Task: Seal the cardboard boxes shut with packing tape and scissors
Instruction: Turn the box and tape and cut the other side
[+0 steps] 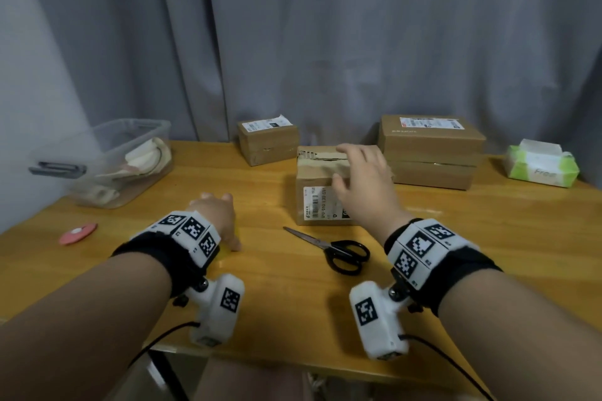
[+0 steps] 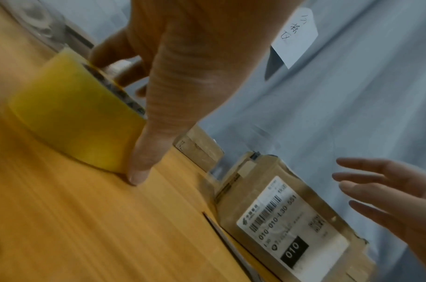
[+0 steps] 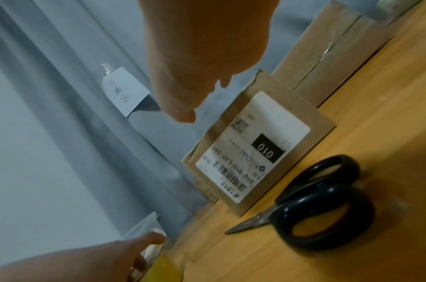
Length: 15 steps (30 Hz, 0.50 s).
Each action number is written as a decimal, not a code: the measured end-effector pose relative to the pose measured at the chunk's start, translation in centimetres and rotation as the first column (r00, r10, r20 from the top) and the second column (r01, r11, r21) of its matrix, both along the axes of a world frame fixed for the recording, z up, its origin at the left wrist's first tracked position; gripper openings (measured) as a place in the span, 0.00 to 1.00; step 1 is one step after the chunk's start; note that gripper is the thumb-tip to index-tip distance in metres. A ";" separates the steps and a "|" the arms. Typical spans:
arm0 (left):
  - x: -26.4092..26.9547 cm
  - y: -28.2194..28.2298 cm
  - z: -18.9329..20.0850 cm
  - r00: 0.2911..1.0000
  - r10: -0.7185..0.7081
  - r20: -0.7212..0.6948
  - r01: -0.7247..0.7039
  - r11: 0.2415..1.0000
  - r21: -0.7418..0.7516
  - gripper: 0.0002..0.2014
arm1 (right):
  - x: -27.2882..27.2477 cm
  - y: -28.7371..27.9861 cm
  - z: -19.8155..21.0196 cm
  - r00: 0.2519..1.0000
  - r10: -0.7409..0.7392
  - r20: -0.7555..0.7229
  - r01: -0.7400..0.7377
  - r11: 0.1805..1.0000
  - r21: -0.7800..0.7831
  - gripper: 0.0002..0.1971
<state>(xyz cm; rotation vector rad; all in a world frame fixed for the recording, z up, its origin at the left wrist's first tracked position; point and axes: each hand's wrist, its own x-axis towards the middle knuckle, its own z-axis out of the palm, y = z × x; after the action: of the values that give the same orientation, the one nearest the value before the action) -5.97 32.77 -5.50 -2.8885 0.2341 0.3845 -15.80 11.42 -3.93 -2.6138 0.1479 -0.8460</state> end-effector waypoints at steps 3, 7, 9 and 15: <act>0.2 0.6 0.6 0.999 -0.028 -0.025 0.028 1.000 0.002 0.52 | 0.6 1.3 0.3 0.997 0.044 -0.060 -0.042 0.999 0.028 0.23; -0.2 1.5 0.4 0.997 0.022 -0.079 -0.031 0.993 -0.114 0.50 | 1.6 2.2 0.1 0.984 0.049 -0.168 -0.031 0.993 0.110 0.22; -0.2 1.2 0.3 1.000 -0.025 -0.011 0.022 0.971 -0.238 0.47 | 2.0 2.6 0.0 0.981 0.040 -0.192 -0.023 0.996 0.092 0.21; -1.5 -3.2 2.6 0.982 0.001 0.190 0.180 0.313 -0.933 0.40 | 2.6 3.1 0.5 0.974 0.211 -0.079 -0.160 0.896 0.415 0.22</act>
<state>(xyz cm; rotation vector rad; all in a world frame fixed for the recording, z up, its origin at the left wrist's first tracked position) -7.42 29.56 -2.87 -4.0297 0.8726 -0.1095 -13.20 14.50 -3.41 -2.2409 0.0929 -0.5210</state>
